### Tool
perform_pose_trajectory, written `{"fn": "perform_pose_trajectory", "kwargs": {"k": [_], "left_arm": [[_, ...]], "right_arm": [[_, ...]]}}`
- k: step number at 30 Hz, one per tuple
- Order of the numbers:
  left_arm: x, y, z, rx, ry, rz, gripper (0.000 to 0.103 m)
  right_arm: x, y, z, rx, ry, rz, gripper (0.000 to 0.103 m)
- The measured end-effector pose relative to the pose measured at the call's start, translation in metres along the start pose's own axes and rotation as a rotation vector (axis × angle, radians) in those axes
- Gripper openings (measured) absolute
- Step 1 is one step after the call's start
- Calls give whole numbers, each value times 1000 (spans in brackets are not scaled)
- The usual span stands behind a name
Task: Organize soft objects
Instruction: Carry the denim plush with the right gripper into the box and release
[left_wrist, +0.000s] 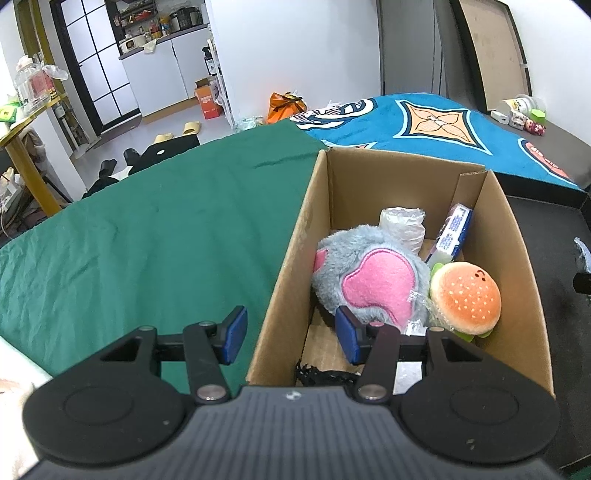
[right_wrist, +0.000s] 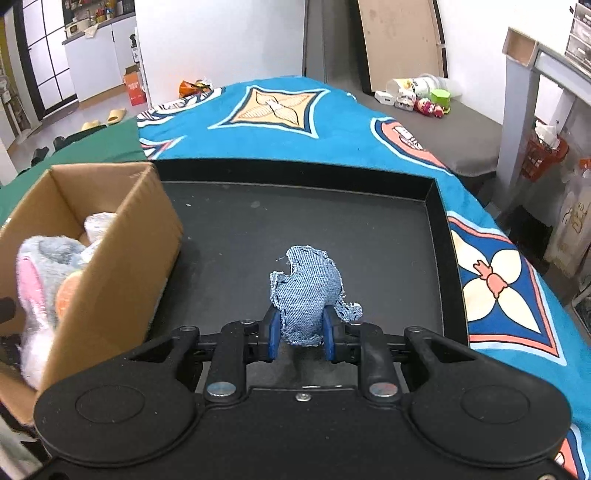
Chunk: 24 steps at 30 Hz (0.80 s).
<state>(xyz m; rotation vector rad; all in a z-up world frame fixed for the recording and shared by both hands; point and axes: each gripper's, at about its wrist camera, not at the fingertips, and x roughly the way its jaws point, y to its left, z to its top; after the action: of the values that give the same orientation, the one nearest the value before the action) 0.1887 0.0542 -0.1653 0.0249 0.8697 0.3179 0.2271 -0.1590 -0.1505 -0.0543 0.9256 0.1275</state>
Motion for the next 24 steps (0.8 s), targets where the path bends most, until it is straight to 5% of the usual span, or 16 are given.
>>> {"fn": "perform_pose_trajectory", "kwargs": {"k": [24], "left_arm": [[-13, 20, 0, -28, -17, -112, 47]], "right_arm": [[-72, 39, 17, -63, -136, 82, 23]]}}
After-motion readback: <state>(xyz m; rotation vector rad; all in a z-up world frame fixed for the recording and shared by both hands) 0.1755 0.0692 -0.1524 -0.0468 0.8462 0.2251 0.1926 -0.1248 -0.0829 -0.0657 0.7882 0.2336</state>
